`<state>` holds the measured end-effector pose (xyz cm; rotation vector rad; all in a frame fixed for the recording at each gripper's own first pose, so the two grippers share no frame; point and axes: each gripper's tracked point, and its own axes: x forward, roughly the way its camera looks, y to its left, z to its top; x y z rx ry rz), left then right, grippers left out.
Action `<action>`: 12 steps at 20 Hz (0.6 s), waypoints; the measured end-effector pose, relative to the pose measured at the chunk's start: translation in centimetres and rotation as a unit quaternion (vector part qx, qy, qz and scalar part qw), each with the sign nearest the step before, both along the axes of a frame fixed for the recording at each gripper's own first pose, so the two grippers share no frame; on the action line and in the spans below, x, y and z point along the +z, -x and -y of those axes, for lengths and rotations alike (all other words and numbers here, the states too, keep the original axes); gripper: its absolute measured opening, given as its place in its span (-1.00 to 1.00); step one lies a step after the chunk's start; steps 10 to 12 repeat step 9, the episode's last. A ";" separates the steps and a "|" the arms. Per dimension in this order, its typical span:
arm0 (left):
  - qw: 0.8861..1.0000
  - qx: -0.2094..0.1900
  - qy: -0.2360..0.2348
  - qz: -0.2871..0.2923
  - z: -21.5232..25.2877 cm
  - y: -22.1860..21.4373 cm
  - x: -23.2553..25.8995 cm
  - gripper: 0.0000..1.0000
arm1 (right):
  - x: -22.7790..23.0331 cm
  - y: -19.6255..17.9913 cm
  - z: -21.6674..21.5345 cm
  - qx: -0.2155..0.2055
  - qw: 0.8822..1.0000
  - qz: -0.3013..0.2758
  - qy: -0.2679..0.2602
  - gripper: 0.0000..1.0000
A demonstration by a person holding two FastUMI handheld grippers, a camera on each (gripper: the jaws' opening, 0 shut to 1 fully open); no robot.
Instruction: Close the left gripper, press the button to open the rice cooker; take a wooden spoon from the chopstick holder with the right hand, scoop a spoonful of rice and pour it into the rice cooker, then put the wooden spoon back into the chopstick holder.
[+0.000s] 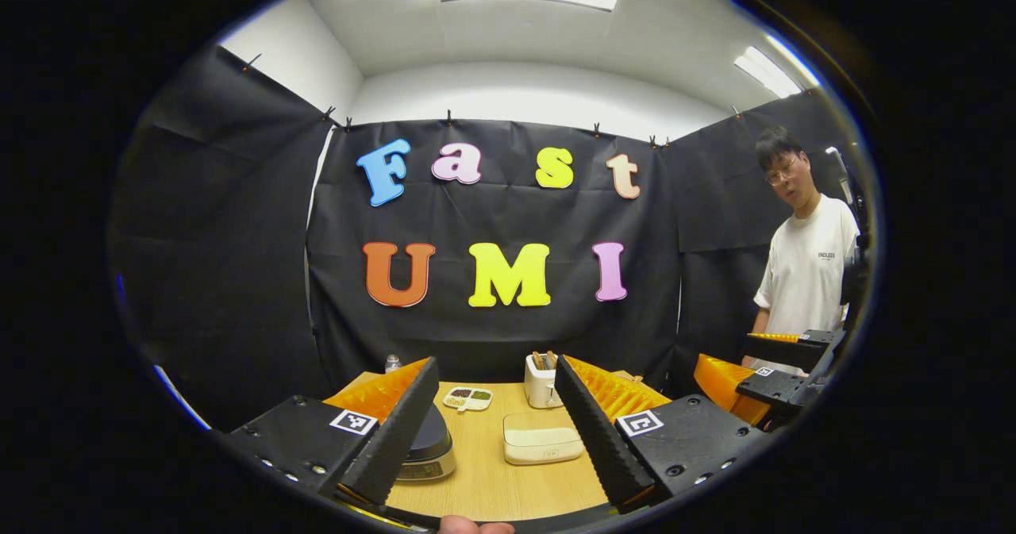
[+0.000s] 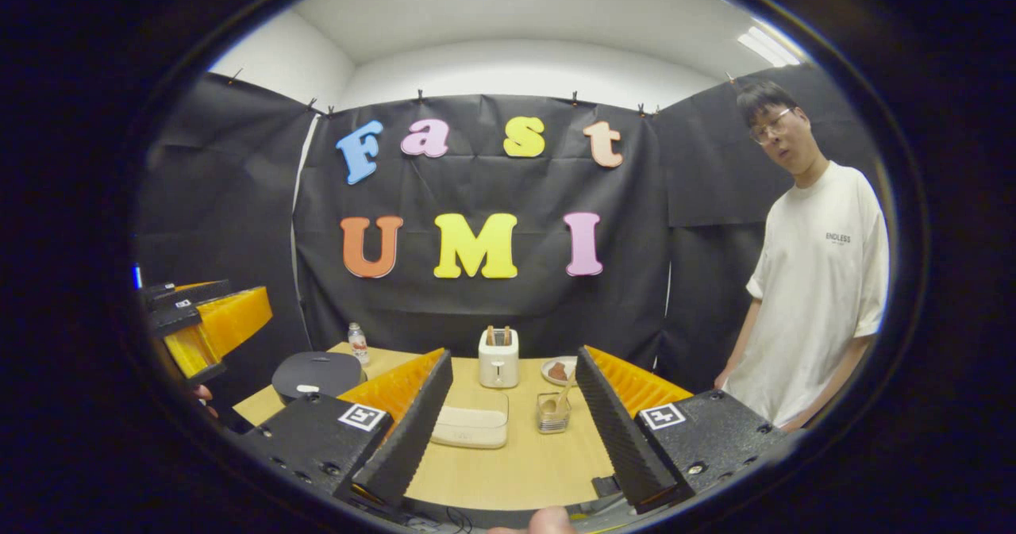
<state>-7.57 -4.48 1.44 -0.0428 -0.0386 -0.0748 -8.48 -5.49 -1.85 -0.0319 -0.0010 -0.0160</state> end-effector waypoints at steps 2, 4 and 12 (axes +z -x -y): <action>1.000 0.004 0.000 -0.008 0.1 -0.2 -0.5 0.89 | 0.7 -0.1 0.3 -0.003 1.000 0.007 0.001 0.94; 1.000 0.006 -0.004 -0.009 0.2 -0.5 -0.6 0.89 | 1.2 -0.1 0.3 0.000 1.000 0.012 0.002 0.94; 1.000 0.000 -0.002 -0.010 1.1 -0.8 -0.4 0.89 | 1.6 -0.4 0.4 0.005 1.000 0.014 -0.003 1.00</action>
